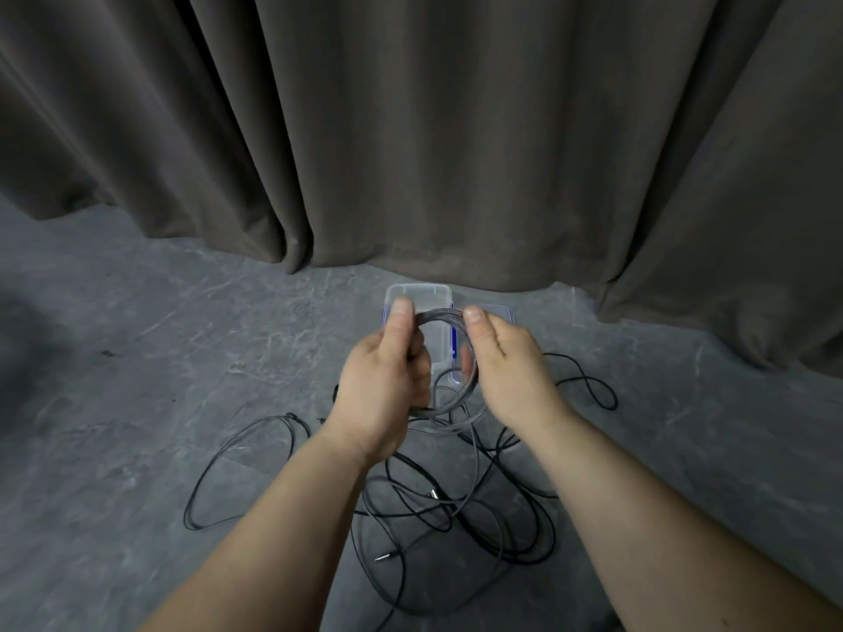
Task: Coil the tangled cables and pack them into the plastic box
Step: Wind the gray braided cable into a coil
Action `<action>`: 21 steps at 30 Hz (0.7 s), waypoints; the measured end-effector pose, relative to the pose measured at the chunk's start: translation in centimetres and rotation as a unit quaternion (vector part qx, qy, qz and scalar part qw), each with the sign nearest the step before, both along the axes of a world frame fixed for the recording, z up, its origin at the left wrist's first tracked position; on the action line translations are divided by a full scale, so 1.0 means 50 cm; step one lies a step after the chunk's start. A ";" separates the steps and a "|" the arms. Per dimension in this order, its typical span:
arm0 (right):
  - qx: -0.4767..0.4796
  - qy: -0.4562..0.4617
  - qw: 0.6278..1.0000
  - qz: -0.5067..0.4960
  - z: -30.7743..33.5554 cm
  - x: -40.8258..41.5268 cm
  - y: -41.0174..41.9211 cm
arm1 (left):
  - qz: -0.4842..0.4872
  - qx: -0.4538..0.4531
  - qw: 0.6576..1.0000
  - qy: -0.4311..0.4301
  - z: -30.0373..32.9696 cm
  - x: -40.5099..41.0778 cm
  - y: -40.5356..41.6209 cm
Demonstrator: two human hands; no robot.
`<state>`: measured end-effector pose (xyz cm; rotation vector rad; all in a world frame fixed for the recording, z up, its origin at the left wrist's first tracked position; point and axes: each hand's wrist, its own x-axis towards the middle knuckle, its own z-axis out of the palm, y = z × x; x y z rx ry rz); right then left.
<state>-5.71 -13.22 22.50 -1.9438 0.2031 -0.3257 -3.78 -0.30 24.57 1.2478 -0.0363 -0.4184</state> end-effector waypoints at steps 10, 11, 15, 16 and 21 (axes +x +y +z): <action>0.034 0.016 0.999 -0.007 0.008 0.010 -0.007 | -0.061 -0.013 0.997 -0.037 0.008 -0.002 0.003; 0.040 0.021 0.999 -0.004 0.007 0.011 -0.006 | -0.063 -0.009 0.997 -0.042 0.010 -0.003 0.003; 0.125 0.068 0.989 0.044 0.005 0.010 -0.002 | 0.001 0.009 0.999 -0.035 0.018 -0.004 -0.002; 0.147 0.084 0.983 0.067 0.006 0.008 -0.004 | 0.033 0.003 0.999 -0.026 0.019 0.000 0.000; 0.127 0.141 0.972 0.141 0.003 -0.005 -0.022 | 0.183 -0.116 0.974 0.069 0.023 0.039 0.027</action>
